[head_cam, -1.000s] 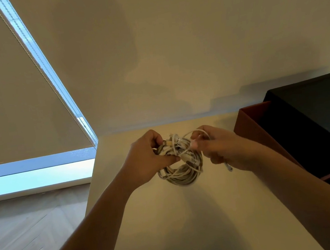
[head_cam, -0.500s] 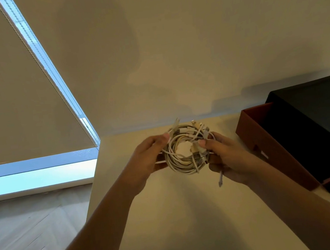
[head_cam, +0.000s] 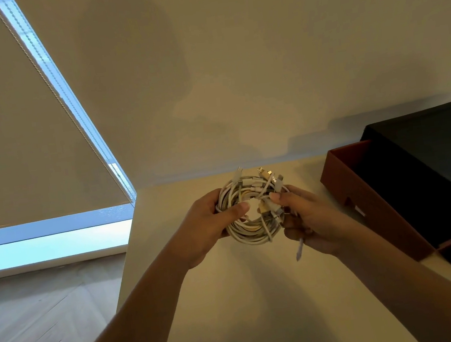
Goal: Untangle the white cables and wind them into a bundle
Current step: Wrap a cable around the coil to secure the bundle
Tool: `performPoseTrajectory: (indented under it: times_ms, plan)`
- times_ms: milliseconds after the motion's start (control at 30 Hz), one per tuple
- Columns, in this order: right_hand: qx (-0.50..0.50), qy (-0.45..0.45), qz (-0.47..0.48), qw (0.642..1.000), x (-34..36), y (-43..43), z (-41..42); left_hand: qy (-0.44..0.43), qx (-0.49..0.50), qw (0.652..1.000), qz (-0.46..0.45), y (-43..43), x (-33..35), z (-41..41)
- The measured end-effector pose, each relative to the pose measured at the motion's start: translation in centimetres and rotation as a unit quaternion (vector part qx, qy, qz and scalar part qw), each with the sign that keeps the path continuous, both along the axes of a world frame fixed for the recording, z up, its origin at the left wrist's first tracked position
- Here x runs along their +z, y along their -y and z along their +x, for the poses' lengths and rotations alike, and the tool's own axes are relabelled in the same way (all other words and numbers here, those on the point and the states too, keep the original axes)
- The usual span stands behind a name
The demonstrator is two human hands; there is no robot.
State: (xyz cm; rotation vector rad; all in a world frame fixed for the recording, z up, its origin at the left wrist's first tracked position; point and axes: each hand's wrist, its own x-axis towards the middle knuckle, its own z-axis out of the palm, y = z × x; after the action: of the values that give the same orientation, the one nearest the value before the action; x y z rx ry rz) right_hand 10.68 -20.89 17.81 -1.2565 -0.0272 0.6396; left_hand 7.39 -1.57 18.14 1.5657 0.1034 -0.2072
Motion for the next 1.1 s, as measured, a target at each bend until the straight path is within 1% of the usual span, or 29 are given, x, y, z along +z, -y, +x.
performPoseTrajectory:
  times_ms: [67,100,167,233,300,433,533,600,667,767,833,900,1000,1100]
  plan:
    - [-0.008,-0.001,0.002,1.0,0.0,-0.1,-0.1,0.001,0.008,1.0,-0.008,0.1,-0.1,0.0]
    - [-0.015,-0.001,0.006,1.0,0.0,-0.1,-0.2,-0.004,0.017,0.999,-0.031,0.2,-0.1,0.0]
    - [-0.031,-0.004,0.018,0.999,0.1,-0.1,-0.2,-0.026,0.041,0.993,-0.107,0.5,-0.1,-0.2]
    - [-0.034,0.0,0.023,0.999,0.0,-0.2,-0.2,-0.039,0.04,0.985,-0.161,1.0,-0.2,-0.5]
    - [-0.018,0.007,0.018,1.0,-0.2,-0.4,-0.4,-0.033,0.038,0.987,-0.154,1.5,-0.4,-0.6]
    - [0.033,0.004,-0.007,0.999,-0.5,0.2,0.1,0.007,0.098,0.993,-0.064,1.2,-0.6,-0.1]
    - [0.074,-0.011,-0.038,0.996,0.1,1.5,0.9,0.015,0.099,0.995,-0.019,-0.1,-0.6,0.1]
    - [0.072,-0.053,-0.022,0.996,0.3,2.2,1.5,0.025,0.068,0.997,0.021,-0.9,-0.5,0.0]
    - [0.047,-0.096,-0.006,0.994,0.4,2.3,2.4,0.037,0.014,0.997,0.072,-1.3,-0.4,-0.2]
    - [0.012,-0.109,-0.006,0.994,0.6,1.9,3.5,0.045,-0.064,0.985,0.155,-0.7,-0.3,-0.4]
    - [0.005,-0.1,-0.021,0.995,1.2,1.5,3.8,0.053,-0.075,0.974,0.209,-0.3,-0.4,-0.3]
    - [0.007,-0.074,-0.052,0.996,1.9,1.2,3.7,0.056,-0.063,0.965,0.249,-0.4,-0.7,0.0]
    - [0.023,0.001,-0.109,0.994,2.6,0.8,3.0,0.065,-0.054,0.941,0.326,-0.9,-1.3,0.3]
    - [0.034,0.056,-0.126,0.99,2.8,0.3,2.2,0.068,-0.057,0.927,0.365,-0.6,-1.6,0.3]
